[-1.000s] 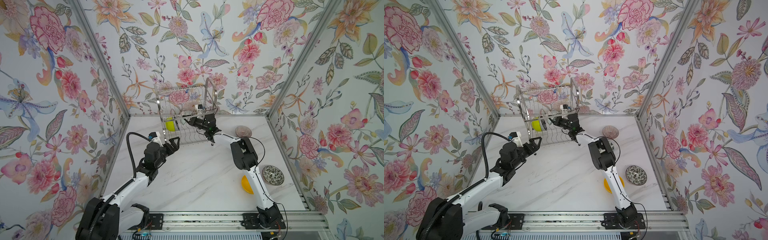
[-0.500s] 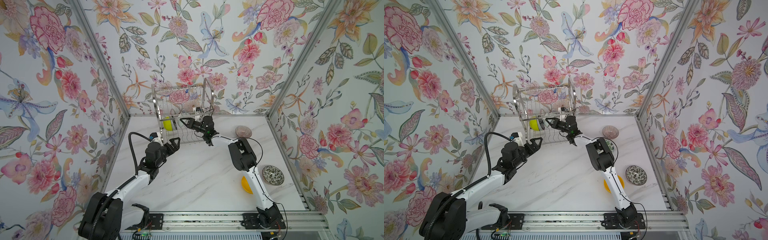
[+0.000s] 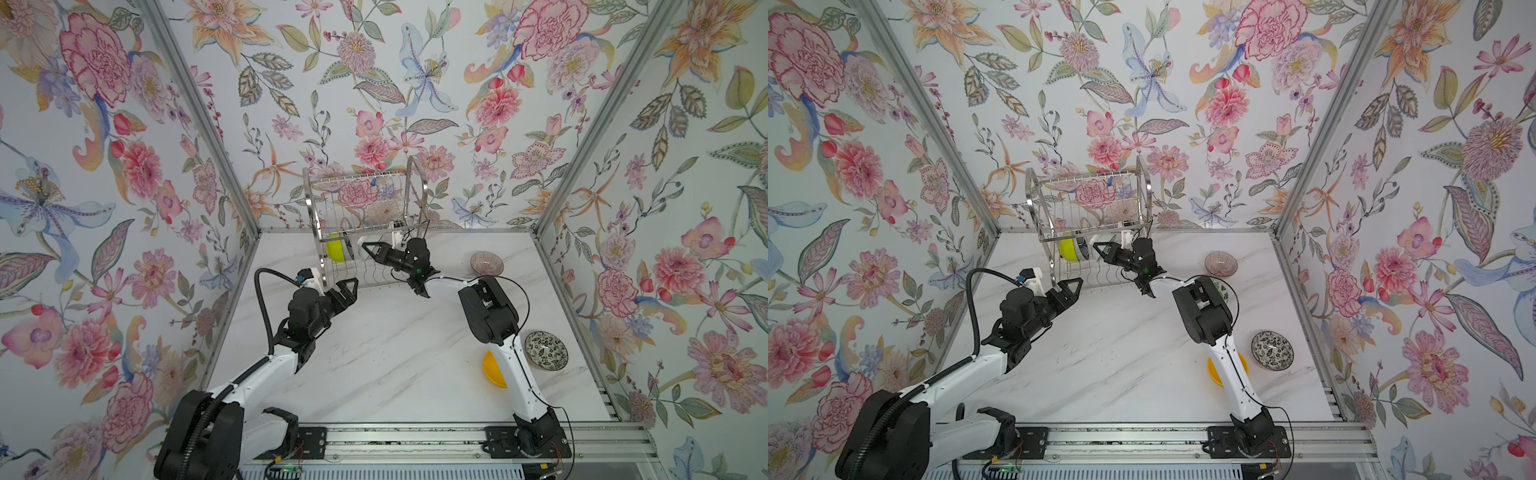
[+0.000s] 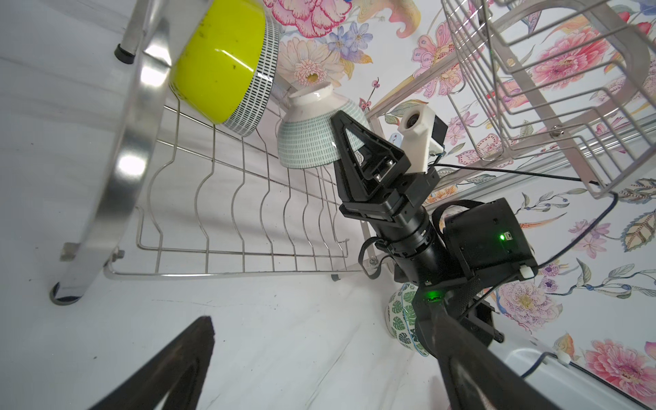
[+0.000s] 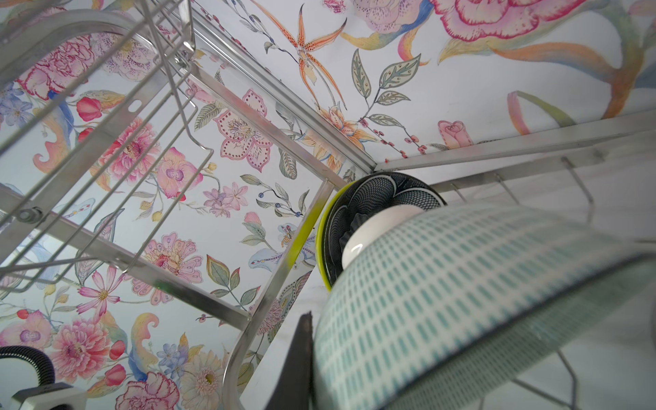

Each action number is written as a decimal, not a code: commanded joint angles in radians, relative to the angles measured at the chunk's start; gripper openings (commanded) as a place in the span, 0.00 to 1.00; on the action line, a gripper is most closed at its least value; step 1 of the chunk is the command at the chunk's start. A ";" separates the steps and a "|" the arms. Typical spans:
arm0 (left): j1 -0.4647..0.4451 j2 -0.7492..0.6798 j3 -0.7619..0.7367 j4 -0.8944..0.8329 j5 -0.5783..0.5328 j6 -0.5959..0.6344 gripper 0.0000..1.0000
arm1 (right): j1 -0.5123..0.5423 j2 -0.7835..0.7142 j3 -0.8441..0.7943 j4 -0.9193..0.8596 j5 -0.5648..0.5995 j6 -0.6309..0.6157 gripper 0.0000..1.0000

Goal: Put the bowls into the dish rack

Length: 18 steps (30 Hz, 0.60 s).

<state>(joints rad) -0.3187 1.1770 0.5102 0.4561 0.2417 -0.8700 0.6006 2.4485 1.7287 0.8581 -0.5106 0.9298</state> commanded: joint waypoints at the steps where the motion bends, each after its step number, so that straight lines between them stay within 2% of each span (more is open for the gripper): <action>1: 0.013 -0.016 0.002 -0.017 0.034 -0.009 0.99 | 0.050 -0.038 -0.049 0.041 0.048 -0.009 0.00; 5: 0.014 -0.041 0.003 -0.060 0.023 0.000 0.99 | 0.063 -0.057 -0.077 0.042 0.113 0.005 0.00; 11: 0.023 -0.060 -0.006 -0.080 0.035 0.000 0.99 | 0.070 -0.010 -0.027 0.081 0.142 0.089 0.00; 18: 0.047 -0.078 -0.004 -0.110 0.056 0.004 0.99 | 0.067 0.023 -0.007 0.090 0.175 0.088 0.00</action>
<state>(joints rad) -0.2882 1.1244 0.5102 0.3756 0.2676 -0.8726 0.6720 2.4409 1.6825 0.8974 -0.3668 1.0077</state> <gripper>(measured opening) 0.989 0.088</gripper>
